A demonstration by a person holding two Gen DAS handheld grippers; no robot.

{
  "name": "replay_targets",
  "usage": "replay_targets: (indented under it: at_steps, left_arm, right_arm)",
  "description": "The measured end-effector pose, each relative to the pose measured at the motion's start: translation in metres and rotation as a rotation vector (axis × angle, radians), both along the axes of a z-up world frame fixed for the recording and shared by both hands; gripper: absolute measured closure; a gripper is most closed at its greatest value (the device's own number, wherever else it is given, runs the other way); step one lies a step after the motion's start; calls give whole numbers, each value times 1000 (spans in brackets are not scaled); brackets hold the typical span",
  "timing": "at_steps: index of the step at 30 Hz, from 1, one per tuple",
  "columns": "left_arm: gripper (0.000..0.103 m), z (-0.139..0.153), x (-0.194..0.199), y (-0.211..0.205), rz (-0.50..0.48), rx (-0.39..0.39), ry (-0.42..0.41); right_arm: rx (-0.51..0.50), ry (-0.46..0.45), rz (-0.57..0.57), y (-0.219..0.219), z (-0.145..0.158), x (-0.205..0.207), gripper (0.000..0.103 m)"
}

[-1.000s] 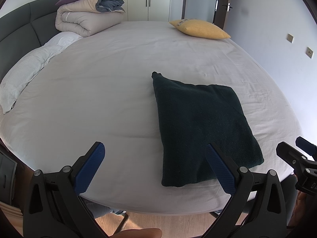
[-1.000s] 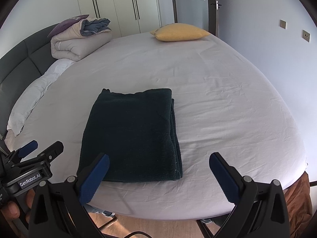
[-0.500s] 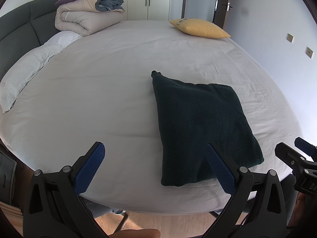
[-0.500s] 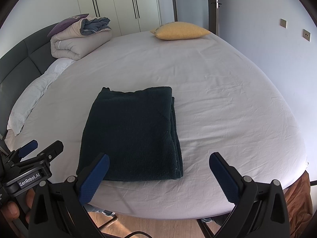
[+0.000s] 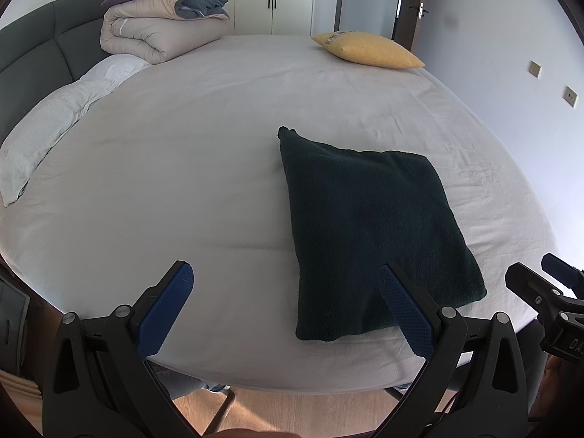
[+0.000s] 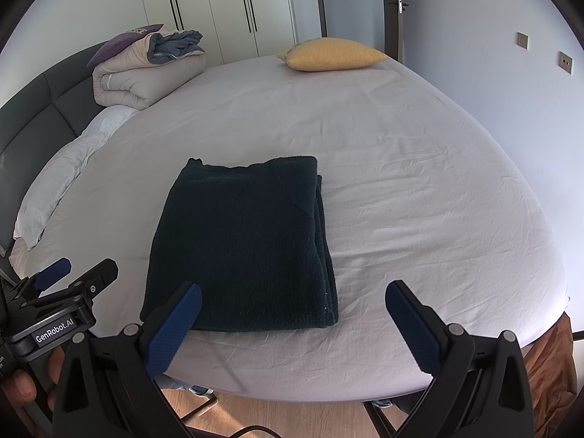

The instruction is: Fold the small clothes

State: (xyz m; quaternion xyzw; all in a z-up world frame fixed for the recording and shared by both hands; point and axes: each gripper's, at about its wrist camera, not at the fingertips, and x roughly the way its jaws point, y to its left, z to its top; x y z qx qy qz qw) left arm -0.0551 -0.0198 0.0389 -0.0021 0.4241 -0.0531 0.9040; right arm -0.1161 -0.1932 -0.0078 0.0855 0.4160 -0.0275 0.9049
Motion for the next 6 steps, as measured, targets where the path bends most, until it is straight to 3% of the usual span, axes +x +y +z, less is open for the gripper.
replay_targets:
  at_steps: [6]
  left_arm:
    - [0,-2,1,2,-2,3,-3]
  right_arm:
    - [7,9,0,0,-7,-1,0]
